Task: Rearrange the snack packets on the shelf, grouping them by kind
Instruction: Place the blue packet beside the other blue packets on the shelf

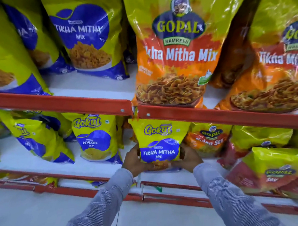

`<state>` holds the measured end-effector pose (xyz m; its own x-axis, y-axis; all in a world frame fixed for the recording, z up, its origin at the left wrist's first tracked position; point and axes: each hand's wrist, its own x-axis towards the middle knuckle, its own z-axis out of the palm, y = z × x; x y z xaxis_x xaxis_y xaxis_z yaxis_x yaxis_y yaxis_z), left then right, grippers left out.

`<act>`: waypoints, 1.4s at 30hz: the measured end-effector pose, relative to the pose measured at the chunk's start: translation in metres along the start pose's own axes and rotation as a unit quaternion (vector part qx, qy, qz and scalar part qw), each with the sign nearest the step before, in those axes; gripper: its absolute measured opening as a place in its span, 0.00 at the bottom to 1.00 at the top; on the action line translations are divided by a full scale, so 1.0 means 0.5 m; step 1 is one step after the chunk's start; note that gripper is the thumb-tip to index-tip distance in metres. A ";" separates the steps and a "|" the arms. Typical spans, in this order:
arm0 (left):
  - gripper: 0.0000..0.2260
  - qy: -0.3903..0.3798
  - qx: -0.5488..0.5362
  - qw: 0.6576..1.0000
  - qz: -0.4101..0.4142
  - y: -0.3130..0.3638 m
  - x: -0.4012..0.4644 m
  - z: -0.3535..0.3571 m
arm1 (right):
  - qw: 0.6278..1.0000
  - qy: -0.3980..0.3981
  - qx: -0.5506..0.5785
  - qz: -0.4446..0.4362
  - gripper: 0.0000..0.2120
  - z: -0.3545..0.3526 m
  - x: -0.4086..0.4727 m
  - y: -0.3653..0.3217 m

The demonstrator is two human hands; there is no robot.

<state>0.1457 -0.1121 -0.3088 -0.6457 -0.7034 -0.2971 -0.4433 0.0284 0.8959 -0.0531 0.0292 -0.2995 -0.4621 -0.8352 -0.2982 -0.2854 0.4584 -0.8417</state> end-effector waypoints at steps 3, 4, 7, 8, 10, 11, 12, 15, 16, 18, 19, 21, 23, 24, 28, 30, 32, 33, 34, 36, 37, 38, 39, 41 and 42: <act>0.31 0.030 -0.036 0.998 0.051 0.041 -0.073 -0.004 | 0.999 0.027 0.035 -0.027 0.32 -0.002 -0.043 -0.001; 0.30 0.041 -0.049 0.995 0.071 0.060 -0.101 -0.011 | 0.998 0.036 0.039 -0.039 0.32 -0.005 -0.065 -0.013; 0.27 0.072 -0.068 0.986 0.136 0.113 -0.159 -0.046 | 0.992 0.072 0.047 -0.095 0.30 -0.034 -0.132 -0.086; 0.25 0.078 -0.071 0.981 0.161 0.138 -0.178 -0.063 | 0.988 0.085 0.051 -0.116 0.30 -0.048 -0.154 -0.122; 0.26 0.092 -0.080 0.970 0.209 0.197 -0.211 -0.102 | 0.978 0.104 0.065 -0.169 0.29 -0.077 -0.193 -0.197; 0.26 0.097 -0.083 0.964 0.232 0.230 -0.222 -0.119 | 0.972 0.108 0.068 -0.197 0.29 -0.091 -0.204 -0.230; 0.26 0.098 -0.087 0.958 0.254 0.258 -0.229 -0.133 | 0.967 0.112 0.076 -0.218 0.28 -0.104 -0.215 -0.261; 0.25 0.100 -0.106 0.942 0.303 0.321 -0.246 -0.167 | 0.956 0.112 0.091 -0.256 0.28 -0.134 -0.237 -0.338; 0.24 0.108 -0.103 0.938 0.312 0.335 -0.248 -0.177 | 0.953 0.110 0.090 -0.266 0.27 -0.138 -0.240 -0.358; 0.24 0.124 -0.111 0.934 0.317 0.342 -0.247 -0.192 | 0.951 0.105 0.096 -0.276 0.26 -0.134 -0.244 -0.387; 0.25 0.134 -0.120 0.932 0.315 0.340 -0.250 -0.202 | 0.949 0.105 0.098 -0.280 0.25 -0.125 -0.247 -0.398; 0.25 0.152 -0.129 0.928 0.314 0.331 -0.251 -0.233 | 0.943 0.112 0.089 -0.300 0.26 -0.096 -0.245 -0.422; 0.24 0.165 -0.131 0.927 0.309 0.321 -0.247 -0.275 | 0.940 0.118 0.088 -0.306 0.28 -0.059 -0.241 -0.454; 0.24 0.177 -0.137 0.925 0.308 0.320 -0.246 -0.302 | 0.938 0.122 0.091 -0.312 0.29 -0.040 -0.235 -0.476; 0.17 0.211 -0.147 0.915 0.311 0.354 -0.225 -0.412 | 0.933 0.133 0.082 -0.325 0.28 0.029 -0.177 -0.581; 0.18 0.223 -0.140 0.912 0.316 0.378 -0.202 -0.455 | 0.932 0.143 0.080 -0.324 0.29 0.053 -0.137 -0.625; 0.18 0.227 -0.129 0.911 0.319 0.400 -0.172 -0.484 | 0.931 0.157 0.082 -0.318 0.31 0.065 -0.097 -0.652; 0.18 0.227 -0.126 0.912 0.319 0.410 -0.154 -0.498 | 0.932 0.162 0.084 -0.313 0.31 0.069 -0.078 -0.664; 0.18 0.226 -0.124 0.913 0.316 0.415 -0.135 -0.510 | 0.934 0.165 0.087 -0.304 0.31 0.071 -0.063 -0.674; 0.20 0.217 -0.134 0.918 0.305 0.421 -0.091 -0.524 | 0.939 0.168 0.079 -0.289 0.31 0.068 -0.038 -0.685; 0.21 0.209 -0.141 0.921 0.296 0.419 -0.072 -0.525 | 0.942 0.171 0.069 -0.280 0.29 0.068 -0.028 -0.686; 0.22 0.200 -0.145 0.926 0.285 0.417 -0.055 -0.523 | 0.946 0.174 0.061 -0.267 0.26 0.069 -0.020 -0.682; 0.23 0.195 -0.145 0.931 0.273 0.412 -0.039 -0.521 | 0.949 0.174 0.058 -0.257 0.23 0.071 -0.012 -0.677; 0.24 0.179 -0.149 0.937 0.259 0.396 -0.017 -0.512 | 0.954 0.178 0.050 -0.238 0.18 0.079 0.002 -0.661; 0.24 0.175 -0.147 0.939 0.257 0.388 -0.015 -0.510 | 0.953 0.187 0.041 -0.236 0.19 0.084 0.000 -0.653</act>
<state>0.2230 -0.2824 -0.0484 -0.4613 -0.8421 0.2795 0.0940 0.2668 0.9592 0.0754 -0.1333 -0.0435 -0.5697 -0.7688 0.2904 -0.4755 0.0203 -0.8795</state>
